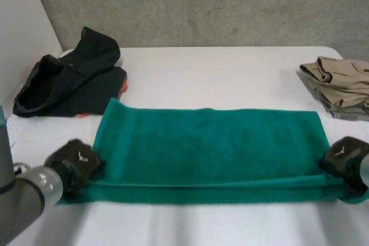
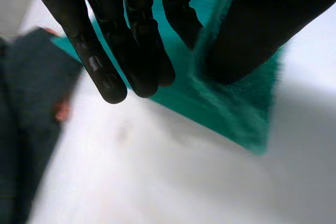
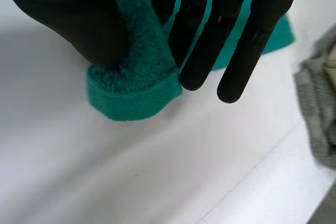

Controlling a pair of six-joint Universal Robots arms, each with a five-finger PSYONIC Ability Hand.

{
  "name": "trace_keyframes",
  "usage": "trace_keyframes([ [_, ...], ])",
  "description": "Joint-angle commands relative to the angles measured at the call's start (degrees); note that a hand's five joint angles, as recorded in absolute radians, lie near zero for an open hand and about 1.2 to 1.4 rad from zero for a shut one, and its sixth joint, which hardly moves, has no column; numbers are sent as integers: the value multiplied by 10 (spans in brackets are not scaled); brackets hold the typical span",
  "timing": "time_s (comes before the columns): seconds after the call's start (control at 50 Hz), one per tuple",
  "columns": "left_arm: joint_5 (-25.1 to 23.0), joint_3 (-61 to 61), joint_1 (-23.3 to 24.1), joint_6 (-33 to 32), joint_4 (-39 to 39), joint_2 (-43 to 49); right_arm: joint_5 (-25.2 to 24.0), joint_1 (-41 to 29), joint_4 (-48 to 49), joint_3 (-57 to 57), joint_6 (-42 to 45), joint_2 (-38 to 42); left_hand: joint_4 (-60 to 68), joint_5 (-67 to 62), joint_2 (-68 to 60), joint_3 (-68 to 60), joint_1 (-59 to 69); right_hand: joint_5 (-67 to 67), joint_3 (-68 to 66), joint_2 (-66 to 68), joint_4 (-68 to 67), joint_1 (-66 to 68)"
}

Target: Fold the laundry.

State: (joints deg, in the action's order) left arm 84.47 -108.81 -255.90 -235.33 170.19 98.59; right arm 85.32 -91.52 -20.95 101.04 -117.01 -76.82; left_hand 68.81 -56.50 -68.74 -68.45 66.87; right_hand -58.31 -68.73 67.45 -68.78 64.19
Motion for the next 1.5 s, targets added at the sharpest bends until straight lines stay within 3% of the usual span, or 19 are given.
trace_keyframes([
  [0.02, 4, 130, 41, 58, 123, 113, 2, -24, 108, -87, -84, 96, 112, -135, -113, -116, 131, -117, -113, 125, -112, 158],
  [0.12, 7, 238, 65, 71, 202, 211, 15, -50, 165, -153, -98, 155, 112, -135, -113, -116, 131, -117, -113, 125, -112, 158],
  [0.34, 33, 437, 95, 68, 217, 375, 41, -70, 236, -292, -101, 281, 112, -135, -113, -116, 131, -117, -113, 125, -112, 158],
  [0.36, 44, 461, 95, 68, 218, 392, 43, -73, 240, -306, -102, 291, 112, -135, -113, -116, 131, -73, -68, 81, -68, 114],
  [0.38, 46, 473, 95, 68, 218, 400, 48, -75, 246, -322, -102, 301, 112, -135, -113, -116, 131, 219, 224, -211, 224, -178],
  [0.4, 48, 484, 96, 67, 218, 407, 54, -76, 247, -333, -101, 308, 70, -94, -71, -74, 90, 414, 418, -405, 418, -373],
  [0.42, 54, 508, 97, 67, 223, 419, 69, -81, 250, -355, -101, 322, -70, 47, 69, 66, -50, 551, 555, -542, 555, -509],
  [0.46, 58, 531, 98, 69, 224, 430, 85, -85, 250, -376, -103, 334, -304, 280, 303, 300, -284, 583, 587, -575, 588, -542],
  [0.48, 58, 540, 99, 71, 222, 434, 92, -88, 250, -384, -106, 337, -535, 512, 534, 531, -515, 583, 587, -575, 588, -542],
  [0.54, 52, 549, 116, 69, 226, 437, 112, -98, 246, -400, -114, 335, -588, 565, 587, 584, -569, 583, 587, -575, 588, -542],
  [0.76, 70, 500, 130, 93, 244, 381, 98, -96, 227, -339, -250, 222, -588, 565, 587, 584, -569, 583, 587, -575, 588, -542],
  [0.88, 70, 412, 126, 109, 244, 308, 15, -74, 137, -261, -287, 134, -588, 565, 587, 584, -569, 583, 587, -575, 588, -542],
  [1.0, 63, 339, 123, 172, 247, 251, -39, -11, 38, -172, -302, 96, -588, 565, 587, 584, -569, 451, 456, -443, 456, -410],
  [1.08, 61, 308, 123, 207, 251, 229, -74, 12, 71, -95, -299, 79, -588, 565, 587, 584, -569, 417, 422, -409, 422, -376],
  [1.22, 61, 294, 126, 215, 260, 223, -89, 38, 234, -4, -293, 88, -588, 565, 587, 584, -569, 357, 361, -349, 362, -316],
  [1.26, 61, 294, 128, 216, 262, 223, -89, 38, 259, -1, -292, 105, -588, 565, 587, 584, -569, 258, 262, -250, 263, -217],
  [1.3, 61, 293, 129, 216, 266, 223, -77, 40, 283, -10, -287, 137, -588, 565, 587, 584, -569, -109, -105, 118, -104, 150],
  [1.38, 63, 287, 132, 216, 266, 217, -31, 58, 306, -10, -260, 137, -588, 565, 587, 584, -569, -117, -113, 125, -112, 158],
  [1.5, 61, 265, 132, 216, 267, 180, 6, 125, 321, -8, -148, 51, -588, 565, 587, 584, -569, -117, -113, 125, -112, 158],
])
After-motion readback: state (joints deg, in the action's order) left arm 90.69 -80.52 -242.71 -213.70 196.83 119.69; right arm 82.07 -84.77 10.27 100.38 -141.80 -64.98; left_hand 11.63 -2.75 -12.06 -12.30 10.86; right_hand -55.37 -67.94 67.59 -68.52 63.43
